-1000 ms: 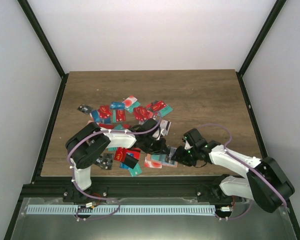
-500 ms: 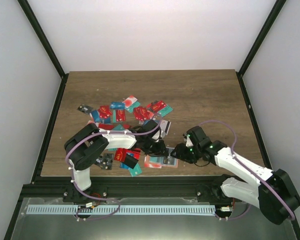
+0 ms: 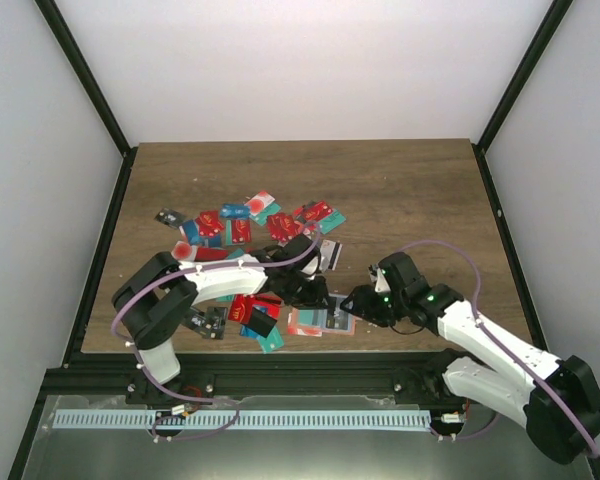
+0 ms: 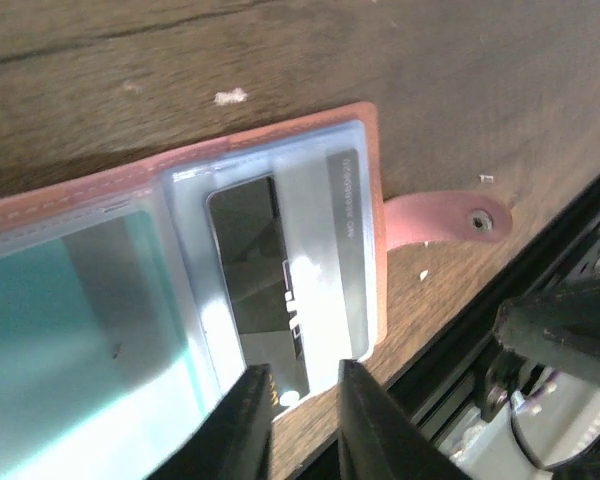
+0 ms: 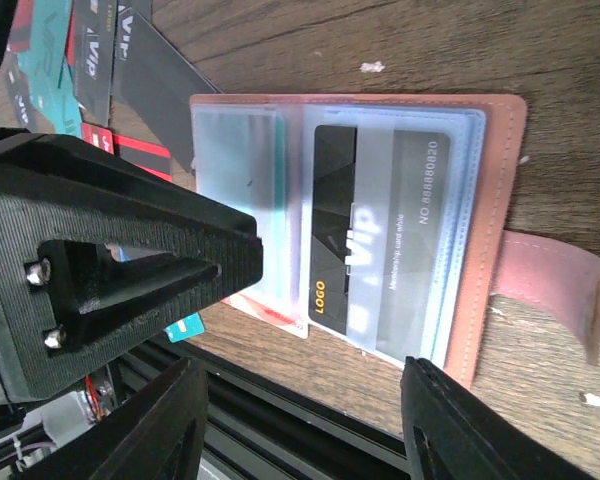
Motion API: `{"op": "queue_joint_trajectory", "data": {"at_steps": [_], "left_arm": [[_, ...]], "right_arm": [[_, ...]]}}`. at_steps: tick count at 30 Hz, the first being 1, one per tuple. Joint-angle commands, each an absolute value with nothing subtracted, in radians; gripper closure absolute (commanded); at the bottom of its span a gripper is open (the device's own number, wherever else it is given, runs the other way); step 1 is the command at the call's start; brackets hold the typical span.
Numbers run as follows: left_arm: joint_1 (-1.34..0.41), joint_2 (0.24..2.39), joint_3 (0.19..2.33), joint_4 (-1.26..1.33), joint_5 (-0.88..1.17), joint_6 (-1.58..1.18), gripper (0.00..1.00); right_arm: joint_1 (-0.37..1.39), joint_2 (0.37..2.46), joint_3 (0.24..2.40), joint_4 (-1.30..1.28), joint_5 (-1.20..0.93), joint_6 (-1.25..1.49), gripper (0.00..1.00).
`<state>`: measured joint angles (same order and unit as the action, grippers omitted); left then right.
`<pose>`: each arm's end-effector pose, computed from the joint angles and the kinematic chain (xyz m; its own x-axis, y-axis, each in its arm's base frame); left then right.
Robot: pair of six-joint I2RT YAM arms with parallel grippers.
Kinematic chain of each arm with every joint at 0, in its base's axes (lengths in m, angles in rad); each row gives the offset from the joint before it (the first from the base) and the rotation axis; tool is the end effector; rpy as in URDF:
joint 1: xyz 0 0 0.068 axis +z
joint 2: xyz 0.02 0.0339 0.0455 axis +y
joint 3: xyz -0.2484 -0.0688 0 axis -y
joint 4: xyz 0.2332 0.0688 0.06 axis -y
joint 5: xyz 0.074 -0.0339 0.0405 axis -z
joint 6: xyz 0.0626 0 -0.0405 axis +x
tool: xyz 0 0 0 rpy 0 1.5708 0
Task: Put the credit cards into the card holder
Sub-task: Insert the credit card into the card holder.
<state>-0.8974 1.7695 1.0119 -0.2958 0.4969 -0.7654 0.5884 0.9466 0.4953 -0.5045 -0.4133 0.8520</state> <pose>0.1909 -0.2871 0.1282 -0.9688 0.2378 -0.0696 0.2260 0.7331 -0.6414 0.1413 0.1245 0.1601 -0.9750 0.1780 -0.1330 0.0497 0.7581 0.6502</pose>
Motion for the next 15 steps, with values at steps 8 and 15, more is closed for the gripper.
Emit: {"op": "queue_joint_trajectory", "data": {"at_steps": [8,15], "left_arm": [[-0.910,1.794,1.062,-0.374,0.480,-0.654,0.96],[-0.920,1.851,1.068,-0.362,0.493,-0.638,0.96]], "right_arm": [[0.582,0.951,0.465,-0.433,-0.456,0.905,0.44],[0.582,0.978,0.458,-0.423,-0.451,0.905,0.44]]}}
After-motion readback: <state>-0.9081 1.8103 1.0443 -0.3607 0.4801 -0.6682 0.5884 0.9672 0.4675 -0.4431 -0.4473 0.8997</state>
